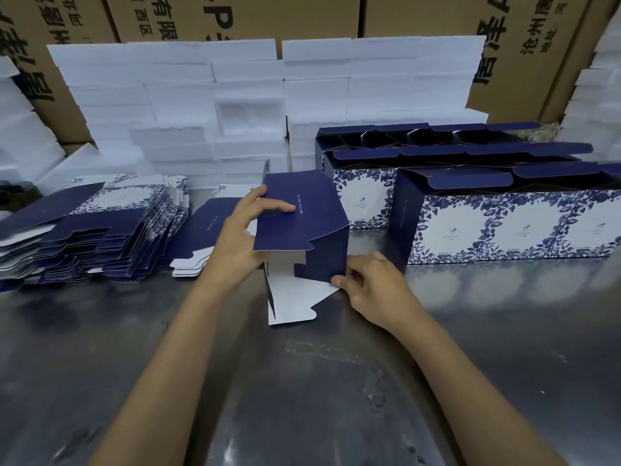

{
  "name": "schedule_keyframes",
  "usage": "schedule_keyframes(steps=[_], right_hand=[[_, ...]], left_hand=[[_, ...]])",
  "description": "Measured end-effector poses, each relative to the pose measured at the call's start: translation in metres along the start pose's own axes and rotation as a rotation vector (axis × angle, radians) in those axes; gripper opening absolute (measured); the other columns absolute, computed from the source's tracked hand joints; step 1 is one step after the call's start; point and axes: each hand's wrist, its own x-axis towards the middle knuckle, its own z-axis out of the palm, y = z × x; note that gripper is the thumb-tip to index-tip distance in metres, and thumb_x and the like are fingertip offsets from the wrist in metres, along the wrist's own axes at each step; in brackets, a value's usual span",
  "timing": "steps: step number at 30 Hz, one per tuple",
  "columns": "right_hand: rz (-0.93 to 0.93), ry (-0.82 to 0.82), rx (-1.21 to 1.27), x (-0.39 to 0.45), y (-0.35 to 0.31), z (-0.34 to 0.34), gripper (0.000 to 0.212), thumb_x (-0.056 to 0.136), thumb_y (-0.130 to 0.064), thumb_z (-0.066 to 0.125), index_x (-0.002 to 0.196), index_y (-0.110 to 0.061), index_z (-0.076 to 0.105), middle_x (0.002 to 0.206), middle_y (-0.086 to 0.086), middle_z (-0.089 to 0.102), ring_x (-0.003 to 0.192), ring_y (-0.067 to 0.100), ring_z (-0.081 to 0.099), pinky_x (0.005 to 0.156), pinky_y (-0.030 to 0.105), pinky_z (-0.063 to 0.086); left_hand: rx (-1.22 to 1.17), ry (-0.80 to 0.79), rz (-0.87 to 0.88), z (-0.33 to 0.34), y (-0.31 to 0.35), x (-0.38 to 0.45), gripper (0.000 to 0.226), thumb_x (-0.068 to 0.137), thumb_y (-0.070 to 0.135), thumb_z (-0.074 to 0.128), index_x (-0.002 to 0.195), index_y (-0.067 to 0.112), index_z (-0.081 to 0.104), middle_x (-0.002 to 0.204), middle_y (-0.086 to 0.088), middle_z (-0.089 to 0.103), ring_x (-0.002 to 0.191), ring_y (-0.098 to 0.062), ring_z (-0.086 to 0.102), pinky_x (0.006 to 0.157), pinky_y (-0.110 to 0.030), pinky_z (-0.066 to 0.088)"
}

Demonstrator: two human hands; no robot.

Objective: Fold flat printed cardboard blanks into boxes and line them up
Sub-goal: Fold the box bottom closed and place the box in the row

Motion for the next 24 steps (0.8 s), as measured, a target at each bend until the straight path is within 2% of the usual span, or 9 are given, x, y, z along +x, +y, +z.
schedule_keyframes(steps=[2, 4, 6, 7, 8, 10, 14, 19, 24], right_hand=[[0.015, -0.002, 0.029, 0.001, 0.001, 0.000, 0.041, 0.097, -0.027, 0.066, 0.065, -0.027, 0.041, 0.072, -0.001, 0.050, 0.086, 0.017, 0.042, 0.067, 0.033, 0.032], [0.002, 0.006, 0.017, 0.001, 0.000, -0.002, 0.042, 0.096, -0.029, 0.068, 0.063, -0.026, 0.041, 0.069, -0.002, 0.051, 0.082, 0.020, 0.046, 0.066, 0.034, 0.035], [-0.031, 0.044, 0.010, 0.000, -0.003, -0.003, 0.041, 0.095, -0.034, 0.067, 0.064, -0.022, 0.044, 0.068, -0.001, 0.056, 0.077, 0.022, 0.049, 0.065, 0.035, 0.039], [-0.043, 0.061, 0.019, 0.000, -0.005, -0.004, 0.040, 0.096, -0.035, 0.066, 0.066, -0.018, 0.047, 0.069, 0.002, 0.061, 0.075, 0.023, 0.050, 0.066, 0.036, 0.042], [-0.049, 0.069, 0.029, 0.000, -0.005, -0.004, 0.038, 0.097, -0.034, 0.065, 0.068, -0.015, 0.049, 0.072, 0.005, 0.064, 0.075, 0.024, 0.051, 0.068, 0.037, 0.046], [-0.041, 0.065, 0.039, 0.001, -0.007, -0.004, 0.034, 0.098, -0.030, 0.064, 0.073, -0.009, 0.054, 0.075, 0.009, 0.066, 0.076, 0.027, 0.055, 0.071, 0.040, 0.050], [-0.051, 0.095, 0.027, 0.002, -0.006, -0.006, 0.038, 0.095, -0.038, 0.068, 0.069, -0.013, 0.053, 0.063, 0.000, 0.060, 0.064, 0.016, 0.050, 0.063, 0.037, 0.047], [-0.157, 0.240, 0.081, 0.002, -0.012, -0.004, 0.047, 0.097, -0.030, 0.068, 0.064, -0.020, 0.036, 0.056, -0.006, 0.037, 0.059, 0.010, 0.039, 0.056, 0.036, 0.028], [-0.148, 0.247, 0.123, 0.002, -0.013, -0.006, 0.044, 0.099, -0.041, 0.063, 0.068, -0.018, 0.042, 0.056, -0.005, 0.042, 0.057, 0.014, 0.040, 0.057, 0.039, 0.036]], left_hand=[[0.013, 0.004, 0.020, 0.000, -0.002, 0.001, 0.051, 0.081, -0.013, 0.062, 0.122, 0.017, 0.066, 0.157, 0.004, 0.034, 0.145, -0.025, 0.037, 0.053, -0.023, 0.034], [0.001, 0.001, 0.016, -0.002, -0.003, 0.000, 0.050, 0.081, -0.012, 0.065, 0.121, 0.018, 0.067, 0.157, 0.003, 0.034, 0.145, -0.019, 0.037, 0.059, -0.026, 0.038], [-0.003, 0.015, 0.016, -0.004, -0.004, 0.001, 0.046, 0.082, -0.007, 0.072, 0.120, 0.019, 0.067, 0.157, 0.001, 0.034, 0.145, -0.012, 0.035, 0.089, -0.031, 0.050], [-0.001, 0.021, 0.025, -0.005, -0.005, 0.001, 0.045, 0.081, -0.005, 0.075, 0.119, 0.019, 0.067, 0.157, -0.001, 0.034, 0.145, -0.009, 0.034, 0.103, -0.027, 0.044], [-0.002, 0.021, 0.031, -0.005, -0.006, 0.001, 0.044, 0.081, -0.004, 0.076, 0.118, 0.019, 0.067, 0.157, -0.002, 0.035, 0.145, -0.007, 0.033, 0.105, -0.018, 0.039], [-0.004, 0.012, 0.026, -0.004, -0.006, 0.002, 0.044, 0.081, -0.004, 0.076, 0.118, 0.017, 0.068, 0.156, -0.002, 0.034, 0.146, -0.007, 0.033, 0.096, -0.006, 0.037], [-0.009, 0.017, 0.046, -0.003, -0.008, 0.003, 0.044, 0.081, -0.005, 0.076, 0.117, 0.017, 0.067, 0.156, -0.003, 0.035, 0.146, -0.010, 0.032, 0.087, -0.001, 0.037], [-0.020, 0.001, 0.039, -0.004, -0.008, 0.003, 0.044, 0.081, -0.003, 0.077, 0.116, 0.021, 0.067, 0.156, -0.001, 0.035, 0.146, -0.010, 0.033, 0.095, -0.009, 0.040], [-0.016, 0.001, 0.026, -0.004, -0.002, 0.001, 0.043, 0.081, -0.005, 0.076, 0.116, 0.018, 0.066, 0.156, -0.003, 0.035, 0.147, -0.011, 0.032, 0.102, -0.016, 0.041]])
